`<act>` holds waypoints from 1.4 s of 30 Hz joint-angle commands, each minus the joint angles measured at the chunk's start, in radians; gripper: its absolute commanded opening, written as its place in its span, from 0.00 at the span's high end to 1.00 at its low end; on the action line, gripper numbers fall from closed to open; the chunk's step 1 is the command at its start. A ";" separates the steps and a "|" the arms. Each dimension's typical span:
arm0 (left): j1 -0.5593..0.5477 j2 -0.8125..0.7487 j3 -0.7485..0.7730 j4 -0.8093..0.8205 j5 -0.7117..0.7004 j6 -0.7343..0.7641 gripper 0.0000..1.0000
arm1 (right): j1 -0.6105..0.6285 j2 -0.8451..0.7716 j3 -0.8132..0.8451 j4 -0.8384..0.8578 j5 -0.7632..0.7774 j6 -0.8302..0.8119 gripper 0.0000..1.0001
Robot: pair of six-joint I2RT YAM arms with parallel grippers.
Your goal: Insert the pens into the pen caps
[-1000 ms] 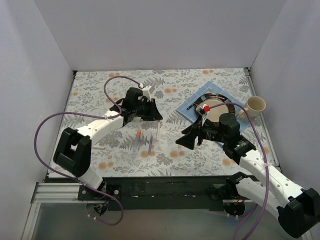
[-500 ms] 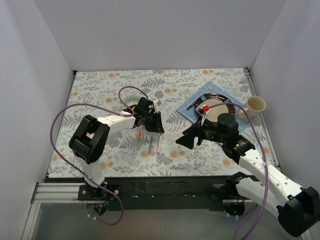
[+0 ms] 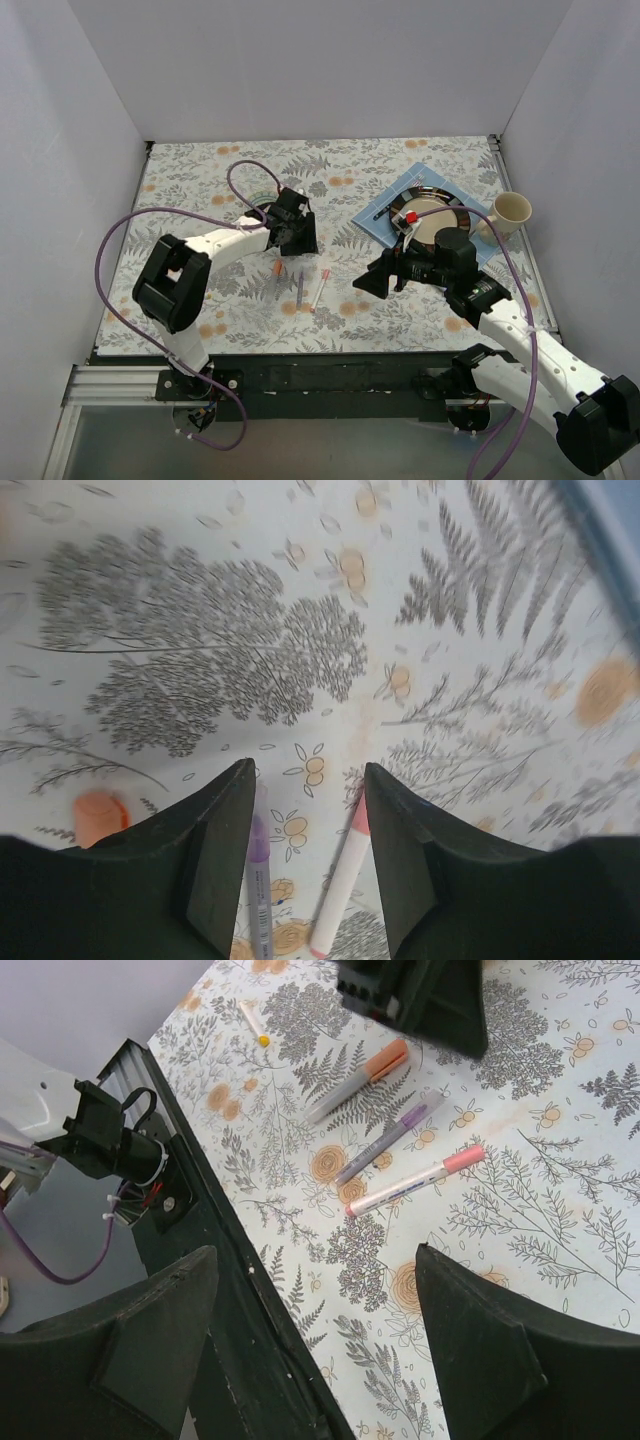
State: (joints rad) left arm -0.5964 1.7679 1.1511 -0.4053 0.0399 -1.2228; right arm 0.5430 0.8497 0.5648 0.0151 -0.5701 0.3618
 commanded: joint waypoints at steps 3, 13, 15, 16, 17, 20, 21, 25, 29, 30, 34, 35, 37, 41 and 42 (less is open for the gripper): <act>0.104 -0.339 -0.039 -0.125 -0.368 -0.380 0.45 | 0.000 -0.003 0.023 0.039 0.015 0.035 0.15; 0.401 -0.518 -0.169 -0.412 -0.449 -0.627 0.27 | 0.003 0.014 0.010 0.075 -0.011 0.058 0.16; 0.463 -0.495 -0.169 -0.496 -0.454 -0.687 0.27 | 0.003 0.018 0.007 0.078 -0.016 0.057 0.16; 0.481 -0.484 -0.178 -0.509 -0.445 -0.698 0.28 | 0.003 0.022 0.007 0.083 -0.019 0.058 0.16; 0.522 -0.481 -0.212 -0.509 -0.425 -0.721 0.28 | 0.002 0.026 0.006 0.085 -0.023 0.058 0.16; 0.595 -0.484 -0.304 -0.463 -0.324 -0.748 0.31 | 0.003 0.038 0.006 0.086 -0.033 0.058 0.16; 0.630 -0.482 -0.326 -0.452 -0.312 -0.754 0.31 | 0.003 0.045 0.006 0.085 -0.034 0.058 0.16; 0.667 -0.458 -0.381 -0.414 -0.331 -0.770 0.32 | 0.002 0.057 0.006 0.086 -0.045 0.054 0.16; 0.682 -0.394 -0.407 -0.412 -0.337 -0.790 0.32 | 0.003 0.066 0.003 0.091 -0.050 0.054 0.16; 0.684 -0.384 -0.413 -0.415 -0.334 -0.797 0.32 | 0.002 0.068 0.003 0.091 -0.050 0.054 0.16; 0.685 -0.355 -0.427 -0.422 -0.347 -0.817 0.33 | 0.002 0.071 0.006 0.103 -0.056 0.065 0.16; 0.687 -0.352 -0.433 -0.409 -0.351 -0.819 0.33 | 0.003 0.069 0.007 0.102 -0.056 0.066 0.16; 0.688 -0.343 -0.450 -0.394 -0.370 -0.819 0.32 | 0.003 0.066 0.007 0.103 -0.056 0.066 0.16; 0.701 -0.306 -0.456 -0.366 -0.411 -0.814 0.41 | 0.003 0.057 0.004 0.105 -0.059 0.074 0.16; 0.701 -0.298 -0.450 -0.372 -0.416 -0.816 0.47 | 0.002 0.057 0.006 0.105 -0.057 0.072 0.16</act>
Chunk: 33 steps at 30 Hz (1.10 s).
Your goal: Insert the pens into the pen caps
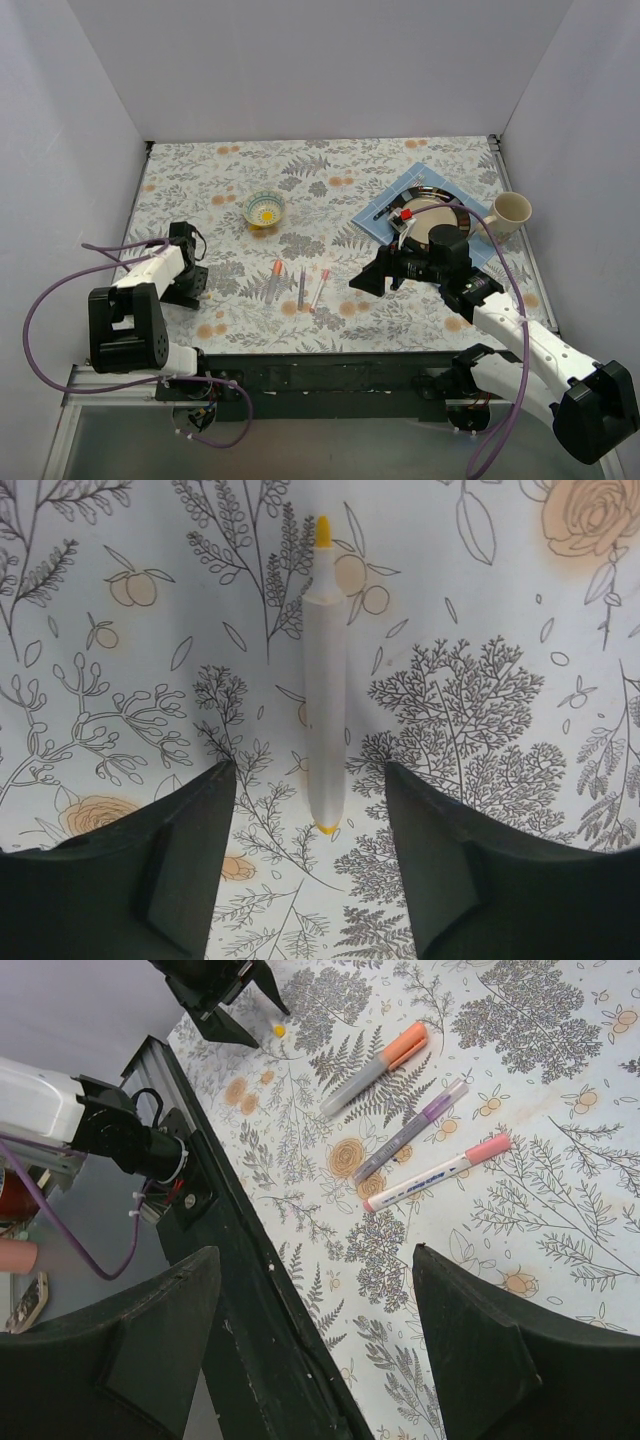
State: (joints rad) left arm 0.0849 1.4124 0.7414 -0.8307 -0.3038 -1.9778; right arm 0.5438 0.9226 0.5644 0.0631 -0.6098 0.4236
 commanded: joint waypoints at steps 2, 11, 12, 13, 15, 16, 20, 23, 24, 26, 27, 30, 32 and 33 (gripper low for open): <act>0.019 0.065 -0.039 0.042 -0.072 -0.064 0.51 | 0.002 -0.018 0.006 0.049 -0.016 0.010 0.16; 0.019 -0.061 -0.069 0.082 -0.048 -0.009 1.00 | 0.002 0.021 0.003 0.087 -0.036 0.021 0.16; 0.019 -0.082 -0.080 0.090 -0.032 0.020 1.00 | 0.001 0.027 0.003 0.095 -0.044 0.024 0.16; 0.018 -0.102 -0.088 0.120 -0.014 0.039 1.00 | 0.001 0.030 0.005 0.101 -0.050 0.029 0.16; 0.016 -0.173 -0.100 0.145 0.043 0.072 1.00 | 0.002 0.045 0.008 0.115 -0.048 0.033 0.16; 0.003 -0.196 -0.106 0.174 0.061 0.115 1.00 | 0.004 0.048 0.011 0.124 -0.042 0.037 0.16; -0.071 -0.331 -0.112 0.277 0.189 0.220 1.00 | 0.002 0.154 0.075 0.155 -0.034 0.047 0.16; -0.215 -0.430 -0.125 0.396 0.302 0.290 1.00 | 0.019 0.250 0.150 0.159 -0.045 0.058 0.16; -0.246 -0.460 -0.131 0.430 0.345 0.303 1.00 | 0.036 0.271 0.164 0.167 -0.039 0.060 0.16; -0.322 -0.535 -0.166 0.556 0.458 0.330 1.00 | 0.053 0.323 0.181 0.196 -0.034 0.073 0.16; -0.339 -0.556 -0.178 0.599 0.492 0.329 1.00 | 0.074 0.335 0.187 0.210 -0.034 0.090 0.16; -0.407 -0.618 -0.226 0.728 0.572 0.289 1.00 | 0.129 0.389 0.192 0.291 -0.034 0.135 0.16; -0.461 -0.639 -0.244 0.818 0.609 0.280 1.00 | 0.165 0.427 0.201 0.351 -0.021 0.142 0.16; -0.494 -0.641 -0.267 0.855 0.620 0.271 1.00 | 0.195 0.441 0.212 0.362 -0.007 0.142 0.17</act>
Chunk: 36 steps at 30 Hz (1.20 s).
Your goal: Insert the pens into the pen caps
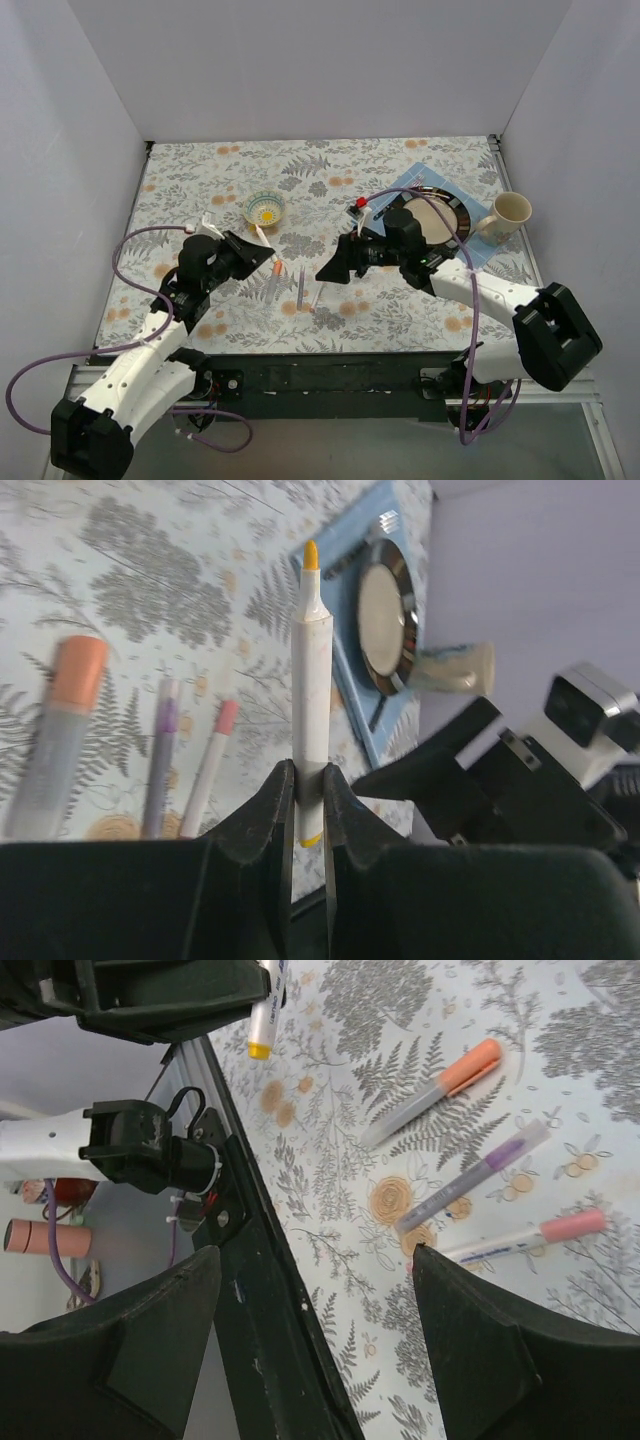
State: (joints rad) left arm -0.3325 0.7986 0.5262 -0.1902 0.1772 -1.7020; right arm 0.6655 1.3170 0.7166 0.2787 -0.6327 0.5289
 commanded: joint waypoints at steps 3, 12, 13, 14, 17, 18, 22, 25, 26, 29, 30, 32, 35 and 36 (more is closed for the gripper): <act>-0.117 -0.039 -0.078 0.302 0.150 -0.008 1.00 | 0.101 0.096 0.073 0.247 0.045 0.089 0.18; -0.191 -0.071 -0.118 0.409 0.160 -0.039 1.00 | 0.129 0.145 0.106 0.367 0.077 0.137 0.28; -0.194 -0.073 -0.123 0.425 0.159 -0.044 1.00 | 0.131 0.148 0.107 0.373 0.076 0.140 0.30; -0.197 -0.072 -0.126 0.431 0.160 -0.047 1.00 | 0.135 0.148 0.109 0.376 0.076 0.144 0.31; -0.207 -0.068 -0.129 0.445 0.153 -0.042 1.00 | 0.151 0.151 0.113 0.386 0.073 0.149 0.34; -0.212 -0.067 -0.132 0.451 0.154 -0.042 1.00 | 0.154 0.152 0.116 0.386 0.071 0.148 0.34; -0.223 -0.058 -0.130 0.475 0.151 -0.047 1.00 | 0.166 0.156 0.116 0.401 0.067 0.151 0.61; -0.234 -0.052 -0.124 0.485 0.159 -0.048 1.00 | 0.169 0.134 0.081 0.445 0.071 0.157 0.98; -0.234 -0.047 -0.124 0.486 0.169 -0.048 1.00 | 0.172 0.127 0.073 0.468 0.070 0.155 0.99; -0.235 -0.047 -0.121 0.489 0.176 -0.044 0.86 | 0.174 0.094 0.050 0.458 0.067 0.132 0.99; -0.235 -0.045 -0.117 0.488 0.173 -0.041 0.75 | 0.174 0.087 0.047 0.449 0.067 0.131 0.99; -0.235 -0.047 -0.108 0.482 0.165 -0.025 0.53 | 0.174 0.061 0.029 0.438 0.054 0.120 0.99; -0.235 -0.042 -0.077 0.437 0.124 -0.001 0.40 | 0.174 0.030 0.000 0.429 0.042 0.120 0.99; -0.235 -0.039 -0.071 0.433 0.123 0.008 0.39 | 0.175 0.027 -0.003 0.415 0.033 0.120 0.99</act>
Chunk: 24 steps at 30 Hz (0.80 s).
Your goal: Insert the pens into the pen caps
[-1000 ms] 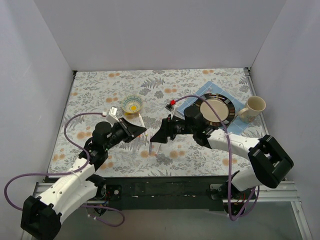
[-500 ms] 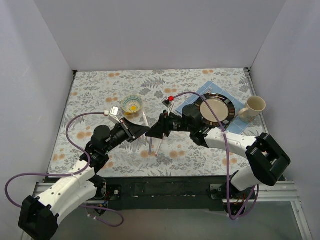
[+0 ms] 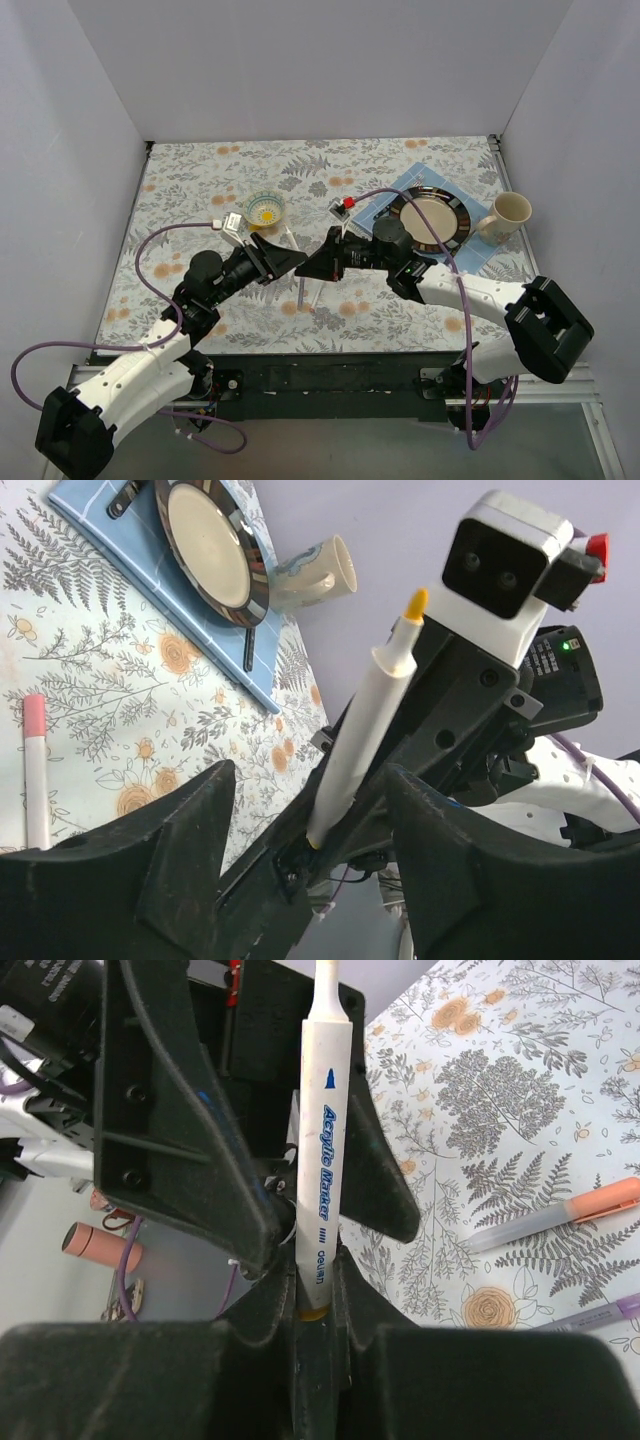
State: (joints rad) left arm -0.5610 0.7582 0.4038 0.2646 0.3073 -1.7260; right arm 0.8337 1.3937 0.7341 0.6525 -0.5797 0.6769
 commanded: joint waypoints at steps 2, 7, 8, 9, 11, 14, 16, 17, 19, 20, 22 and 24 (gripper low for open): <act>-0.007 0.004 0.070 -0.022 -0.005 0.058 0.37 | 0.008 -0.058 -0.035 0.039 -0.052 -0.020 0.99; -0.007 0.021 0.101 -0.021 -0.001 0.106 0.39 | 0.015 -0.084 -0.074 0.036 -0.084 -0.020 0.99; -0.007 0.024 0.107 -0.021 0.001 0.120 0.39 | 0.013 -0.087 -0.081 0.039 -0.088 -0.020 0.99; -0.007 0.026 0.110 -0.019 0.001 0.124 0.40 | 0.015 -0.087 -0.085 0.039 -0.098 -0.020 0.99; -0.007 0.033 0.112 -0.021 0.000 0.134 0.41 | 0.018 -0.087 -0.088 0.041 -0.106 -0.017 0.99; -0.008 0.042 0.112 -0.016 0.010 0.149 0.47 | 0.022 -0.091 -0.096 0.047 -0.109 -0.016 0.99; -0.007 0.046 0.113 -0.013 0.013 0.154 0.54 | 0.024 -0.096 -0.101 0.049 -0.106 -0.014 0.99; -0.007 0.047 0.112 -0.014 0.019 0.155 0.60 | 0.025 -0.099 -0.102 0.049 -0.105 -0.014 0.99; -0.008 0.046 0.110 -0.011 0.026 0.161 0.78 | 0.025 -0.101 -0.104 0.047 -0.103 -0.011 0.99; -0.007 0.046 0.109 -0.011 0.029 0.161 1.00 | 0.025 -0.104 -0.105 0.049 -0.101 -0.011 0.99; -0.007 0.036 0.102 -0.004 0.038 0.151 1.00 | 0.024 -0.114 -0.102 0.035 -0.077 -0.011 0.88; -0.008 0.023 0.095 0.011 0.052 0.138 1.00 | 0.024 -0.124 -0.091 0.009 -0.040 -0.017 0.60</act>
State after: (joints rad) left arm -0.5686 0.8078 0.4858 0.2558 0.3302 -1.5917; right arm 0.8532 1.3163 0.6308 0.6388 -0.6567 0.6754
